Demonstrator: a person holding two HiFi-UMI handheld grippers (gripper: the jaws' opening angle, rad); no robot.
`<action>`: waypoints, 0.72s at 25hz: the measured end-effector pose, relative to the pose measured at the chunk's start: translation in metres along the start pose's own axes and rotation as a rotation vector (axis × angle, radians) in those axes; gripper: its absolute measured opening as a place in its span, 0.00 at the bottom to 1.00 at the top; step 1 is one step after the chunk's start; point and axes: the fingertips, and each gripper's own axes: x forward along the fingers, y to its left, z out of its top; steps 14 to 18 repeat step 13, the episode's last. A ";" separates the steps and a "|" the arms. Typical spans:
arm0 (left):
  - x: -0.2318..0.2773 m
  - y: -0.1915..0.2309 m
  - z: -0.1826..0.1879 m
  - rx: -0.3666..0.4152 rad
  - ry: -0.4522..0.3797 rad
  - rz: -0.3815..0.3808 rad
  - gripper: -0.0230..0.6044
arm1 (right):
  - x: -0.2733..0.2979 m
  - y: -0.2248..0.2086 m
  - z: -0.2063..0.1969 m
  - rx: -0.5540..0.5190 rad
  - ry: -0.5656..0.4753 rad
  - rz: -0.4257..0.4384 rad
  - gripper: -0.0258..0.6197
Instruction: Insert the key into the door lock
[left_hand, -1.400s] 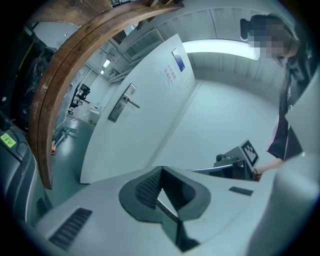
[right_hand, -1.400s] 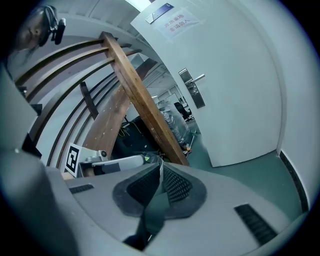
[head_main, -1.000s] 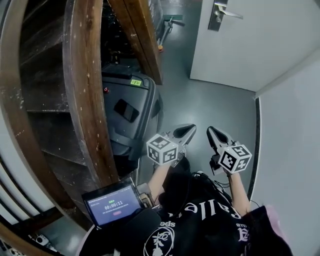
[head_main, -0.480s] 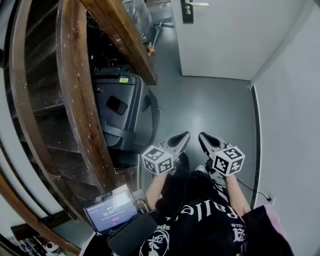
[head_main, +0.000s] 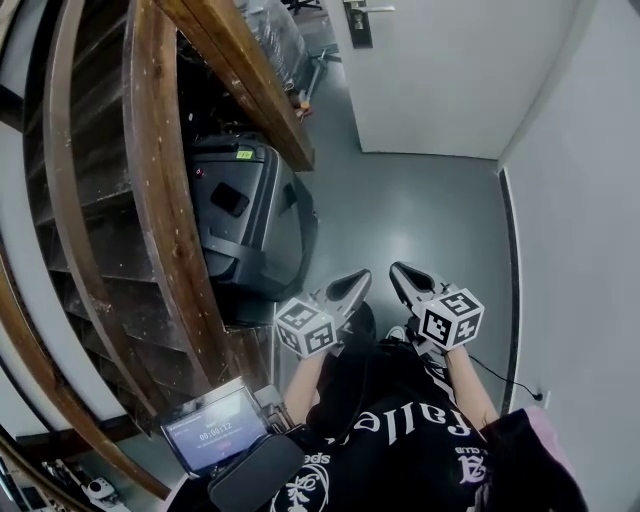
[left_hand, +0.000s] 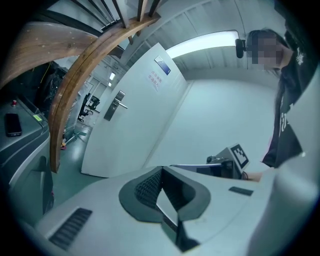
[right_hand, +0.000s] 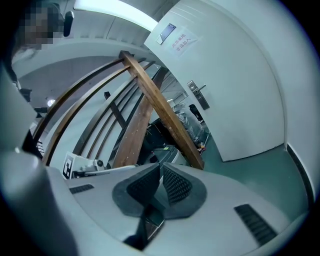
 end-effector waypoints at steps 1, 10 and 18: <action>-0.003 -0.002 -0.002 0.005 0.000 0.010 0.04 | -0.003 0.002 -0.001 0.000 -0.004 0.003 0.09; -0.026 -0.008 -0.012 0.004 -0.001 0.071 0.04 | -0.021 0.009 -0.006 0.023 -0.033 0.009 0.09; -0.035 -0.008 -0.015 0.005 0.008 0.084 0.04 | -0.025 0.015 -0.009 0.028 -0.032 0.013 0.09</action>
